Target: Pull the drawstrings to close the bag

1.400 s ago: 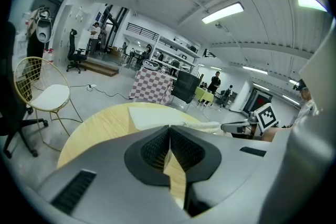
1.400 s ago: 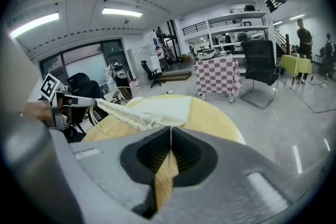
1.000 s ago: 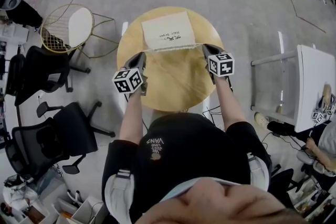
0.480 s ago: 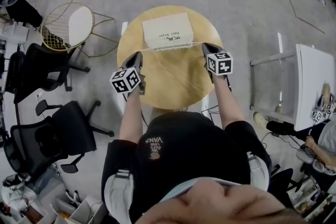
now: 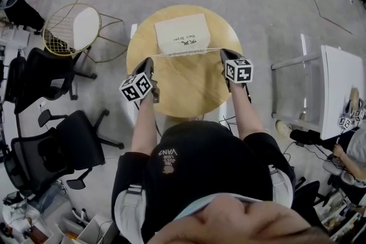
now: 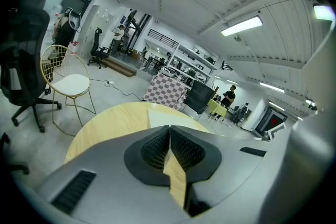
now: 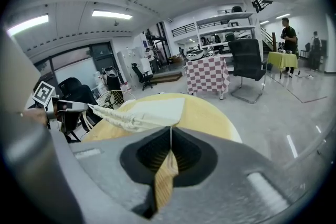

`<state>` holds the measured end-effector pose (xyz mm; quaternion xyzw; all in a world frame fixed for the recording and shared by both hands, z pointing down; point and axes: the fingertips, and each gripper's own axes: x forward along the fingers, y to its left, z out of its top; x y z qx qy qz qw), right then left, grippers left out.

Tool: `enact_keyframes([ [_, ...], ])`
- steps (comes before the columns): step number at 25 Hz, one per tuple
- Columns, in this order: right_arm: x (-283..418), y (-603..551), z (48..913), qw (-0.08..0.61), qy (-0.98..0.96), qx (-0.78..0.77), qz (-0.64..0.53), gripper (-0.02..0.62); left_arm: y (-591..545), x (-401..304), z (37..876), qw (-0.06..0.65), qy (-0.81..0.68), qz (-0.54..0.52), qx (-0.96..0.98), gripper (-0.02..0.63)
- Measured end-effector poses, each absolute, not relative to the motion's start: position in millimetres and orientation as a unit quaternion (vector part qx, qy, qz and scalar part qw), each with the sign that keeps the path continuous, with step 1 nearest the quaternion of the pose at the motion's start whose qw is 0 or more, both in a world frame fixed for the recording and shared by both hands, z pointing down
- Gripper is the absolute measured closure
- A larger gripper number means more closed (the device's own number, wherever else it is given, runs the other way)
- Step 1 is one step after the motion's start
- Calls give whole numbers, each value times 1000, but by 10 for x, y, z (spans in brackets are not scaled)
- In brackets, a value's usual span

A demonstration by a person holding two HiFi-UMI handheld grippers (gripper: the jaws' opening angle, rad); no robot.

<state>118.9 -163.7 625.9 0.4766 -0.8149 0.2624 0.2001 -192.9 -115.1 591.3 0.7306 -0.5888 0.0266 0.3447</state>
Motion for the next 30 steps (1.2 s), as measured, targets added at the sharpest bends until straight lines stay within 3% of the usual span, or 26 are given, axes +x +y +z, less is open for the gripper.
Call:
enact_keyframes([
  [30, 1403, -1563, 6280, 171, -793, 505, 295, 594, -1142, -2127, 6020, 368, -613, -8, 699, 591],
])
